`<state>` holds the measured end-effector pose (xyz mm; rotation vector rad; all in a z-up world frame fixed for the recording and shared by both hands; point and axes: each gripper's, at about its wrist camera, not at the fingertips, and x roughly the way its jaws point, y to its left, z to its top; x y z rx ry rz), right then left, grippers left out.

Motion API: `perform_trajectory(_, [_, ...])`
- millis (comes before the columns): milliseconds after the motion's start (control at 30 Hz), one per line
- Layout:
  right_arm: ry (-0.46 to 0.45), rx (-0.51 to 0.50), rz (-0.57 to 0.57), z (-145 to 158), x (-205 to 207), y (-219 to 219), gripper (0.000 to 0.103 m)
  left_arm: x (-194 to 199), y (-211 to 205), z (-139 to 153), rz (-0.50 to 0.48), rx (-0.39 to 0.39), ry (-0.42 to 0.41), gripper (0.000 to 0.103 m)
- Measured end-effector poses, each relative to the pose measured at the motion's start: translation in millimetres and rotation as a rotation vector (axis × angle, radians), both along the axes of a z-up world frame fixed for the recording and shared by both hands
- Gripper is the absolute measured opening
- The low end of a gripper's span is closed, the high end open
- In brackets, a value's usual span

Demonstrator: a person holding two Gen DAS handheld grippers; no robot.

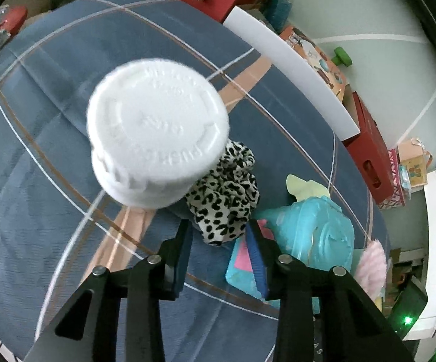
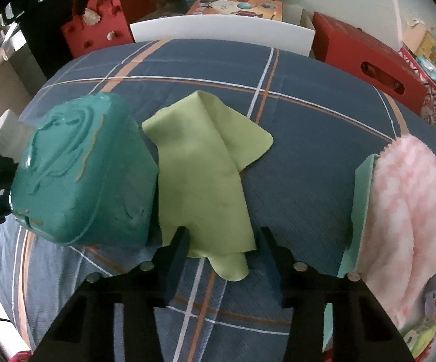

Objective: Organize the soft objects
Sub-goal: 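Grasp the leopard scrunchie with the left gripper while the right grasps the green cloth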

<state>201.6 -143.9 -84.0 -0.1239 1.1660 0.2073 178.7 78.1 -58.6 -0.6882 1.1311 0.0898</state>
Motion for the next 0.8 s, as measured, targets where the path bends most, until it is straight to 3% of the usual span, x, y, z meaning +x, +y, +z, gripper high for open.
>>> perform_trajectory(300, [-0.019, -0.02, 0.022, 0.8, -2.2, 8.7, 0.029, 2.4, 2.9, -10.7, 0.043, -0.019, 0.021, 0.033])
perform_trajectory(433, [-0.023, -0.019, 0.015, 3.0, -5.7, 5.4, 0.016, 1.6, 6.3, -13.2, 0.068, -0.006, 0.023, 0.023])
perform_trajectory(800, [-0.024, -0.002, 0.011, 4.6, -3.9, 3.9, 0.008, 9.6, 1.7, -14.5, 0.054, 0.014, 0.006, 0.013])
